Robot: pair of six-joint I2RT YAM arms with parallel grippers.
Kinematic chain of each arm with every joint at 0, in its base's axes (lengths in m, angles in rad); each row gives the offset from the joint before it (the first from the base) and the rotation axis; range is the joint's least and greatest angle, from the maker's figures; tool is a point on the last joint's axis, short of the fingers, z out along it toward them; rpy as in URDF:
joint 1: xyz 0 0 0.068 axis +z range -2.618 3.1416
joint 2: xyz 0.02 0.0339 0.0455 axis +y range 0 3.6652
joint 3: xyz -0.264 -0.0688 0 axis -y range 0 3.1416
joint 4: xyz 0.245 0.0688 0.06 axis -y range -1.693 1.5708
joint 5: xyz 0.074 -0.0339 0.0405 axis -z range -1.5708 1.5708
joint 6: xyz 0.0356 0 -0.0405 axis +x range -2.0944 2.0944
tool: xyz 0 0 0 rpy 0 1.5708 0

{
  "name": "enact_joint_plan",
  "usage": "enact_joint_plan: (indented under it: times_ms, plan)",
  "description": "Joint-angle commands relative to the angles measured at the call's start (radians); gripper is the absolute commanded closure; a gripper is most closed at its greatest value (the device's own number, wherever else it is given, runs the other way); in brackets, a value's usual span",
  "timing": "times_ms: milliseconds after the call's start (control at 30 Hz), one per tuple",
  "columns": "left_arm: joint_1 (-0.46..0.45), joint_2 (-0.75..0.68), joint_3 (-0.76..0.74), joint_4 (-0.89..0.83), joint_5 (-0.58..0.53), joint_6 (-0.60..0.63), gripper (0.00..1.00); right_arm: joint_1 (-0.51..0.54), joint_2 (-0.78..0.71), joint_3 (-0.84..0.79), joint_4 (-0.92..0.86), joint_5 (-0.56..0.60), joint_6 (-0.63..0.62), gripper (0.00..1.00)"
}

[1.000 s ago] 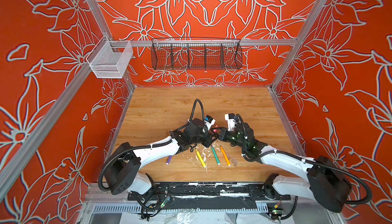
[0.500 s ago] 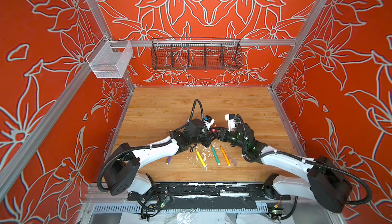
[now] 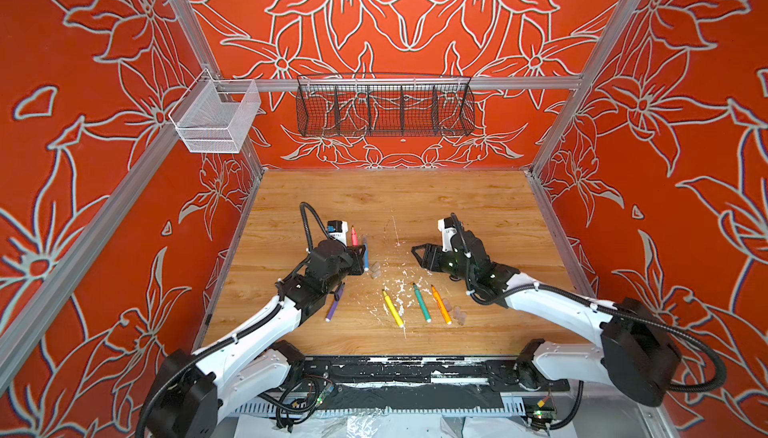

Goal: Insert the pens into the pen caps
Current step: 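Bring the right gripper to the pink marker tip, then draw both grippers apart, then move the right gripper over the translucent caps beside the blue marker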

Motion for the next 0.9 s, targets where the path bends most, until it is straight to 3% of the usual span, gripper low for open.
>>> enact_joint_plan:
  times_ms: [0,300,533,867]
  plan:
    - [0.001,-0.059,-0.024,-0.021,-0.133,-0.047,1.00,0.033,0.067,0.085,-0.186,0.087,-0.045,0.35]
    - [0.004,-0.048,-0.024,-0.038,-0.206,-0.046,1.00,0.154,0.262,0.297,-0.373,0.177,-0.081,0.35]
    - [0.008,-0.006,-0.008,-0.032,-0.169,-0.060,1.00,0.201,0.468,0.502,-0.517,0.175,-0.080,0.35]
    - [0.011,-0.022,-0.018,-0.048,-0.179,-0.088,1.00,0.223,0.641,0.666,-0.589,0.180,-0.106,0.33]
